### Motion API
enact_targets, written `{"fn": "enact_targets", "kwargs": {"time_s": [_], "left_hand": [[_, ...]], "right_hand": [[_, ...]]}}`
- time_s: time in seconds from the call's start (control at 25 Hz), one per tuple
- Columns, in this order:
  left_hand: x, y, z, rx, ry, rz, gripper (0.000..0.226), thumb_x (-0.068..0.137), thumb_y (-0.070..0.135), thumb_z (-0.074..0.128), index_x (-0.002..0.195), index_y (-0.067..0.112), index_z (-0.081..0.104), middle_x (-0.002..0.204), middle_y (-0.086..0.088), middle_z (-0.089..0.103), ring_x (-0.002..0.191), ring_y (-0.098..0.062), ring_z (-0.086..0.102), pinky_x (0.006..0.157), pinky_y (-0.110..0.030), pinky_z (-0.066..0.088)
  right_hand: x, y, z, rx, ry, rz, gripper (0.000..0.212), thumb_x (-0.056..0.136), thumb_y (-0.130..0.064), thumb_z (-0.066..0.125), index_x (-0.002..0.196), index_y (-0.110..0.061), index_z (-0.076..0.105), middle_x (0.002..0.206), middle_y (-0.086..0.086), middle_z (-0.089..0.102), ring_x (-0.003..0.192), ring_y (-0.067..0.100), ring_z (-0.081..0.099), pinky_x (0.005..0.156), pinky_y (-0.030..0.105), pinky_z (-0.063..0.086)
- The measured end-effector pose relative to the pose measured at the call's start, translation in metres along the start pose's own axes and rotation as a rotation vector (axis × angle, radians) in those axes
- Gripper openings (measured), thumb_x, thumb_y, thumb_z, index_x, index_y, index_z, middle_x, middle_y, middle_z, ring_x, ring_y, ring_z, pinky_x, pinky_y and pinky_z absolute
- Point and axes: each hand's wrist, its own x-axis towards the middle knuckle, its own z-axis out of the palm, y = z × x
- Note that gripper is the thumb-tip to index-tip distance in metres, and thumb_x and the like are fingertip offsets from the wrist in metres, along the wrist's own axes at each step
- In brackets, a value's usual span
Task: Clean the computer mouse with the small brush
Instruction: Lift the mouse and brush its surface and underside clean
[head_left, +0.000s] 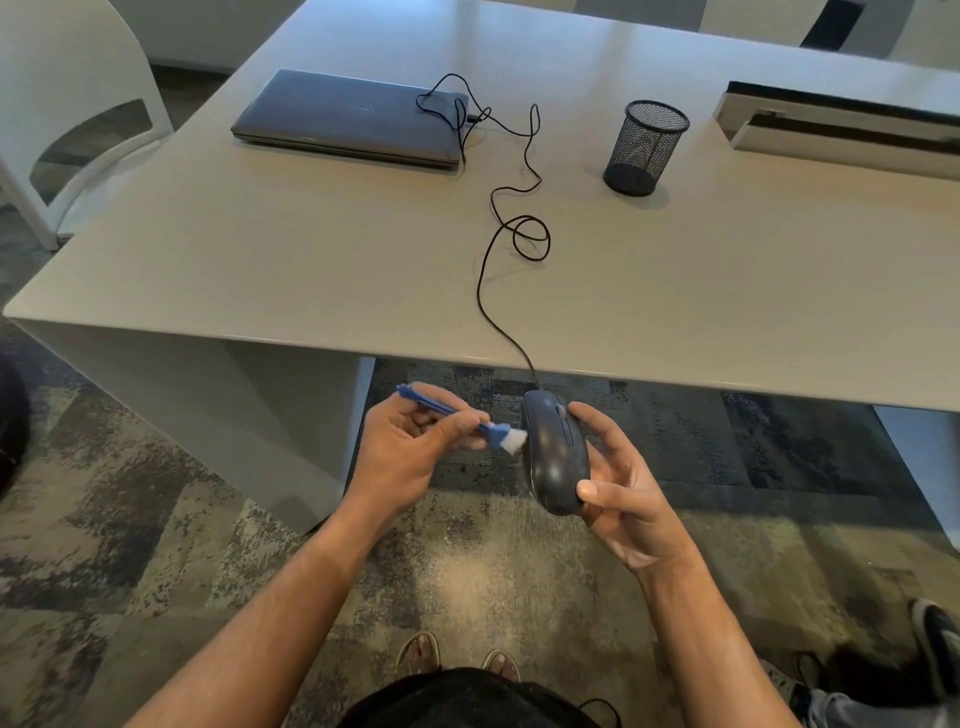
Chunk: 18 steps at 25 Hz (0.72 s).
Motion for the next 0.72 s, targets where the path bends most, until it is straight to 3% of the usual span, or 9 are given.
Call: {"fn": "enact_targets", "kwargs": {"time_s": [0.12,0.48,0.72], "left_hand": [[0.011,0.001,0.003,-0.006,0.108,0.003,0.011,0.074,0.033,0.080,0.084,0.027,0.078,0.087,-0.009,0.079,0.084,-0.025,0.077,0.068,-0.026,0.062],[-0.007,-0.010,0.006,0.071,-0.033,0.023,0.009,0.081,0.015,0.076,0.086,0.023,0.077,0.085,-0.013,0.078,0.073,-0.028,0.076,0.068,-0.029,0.063],[-0.033,-0.018,0.007,0.022,-0.043,0.040,0.015,0.082,0.009,0.075,0.089,0.022,0.077,0.088,-0.014,0.078,0.076,-0.028,0.077,0.069,-0.029,0.063]], "right_hand": [[0.001,0.002,0.000,-0.010,-0.020,0.017,0.076,0.067,0.008,0.068,0.139,-0.014,0.054,0.135,0.020,0.059,0.106,0.034,0.068,0.083,0.042,0.060],[0.002,0.001,-0.005,-0.039,0.037,-0.008,0.075,0.065,0.007,0.071,0.136,-0.015,0.058,0.134,0.021,0.060,0.105,0.036,0.069,0.082,0.044,0.061],[0.008,-0.003,-0.002,-0.066,0.031,-0.010,0.078,0.066,0.006,0.071,0.138,-0.014,0.053,0.133,0.017,0.062,0.103,0.033,0.069,0.076,0.042,0.062]]}}
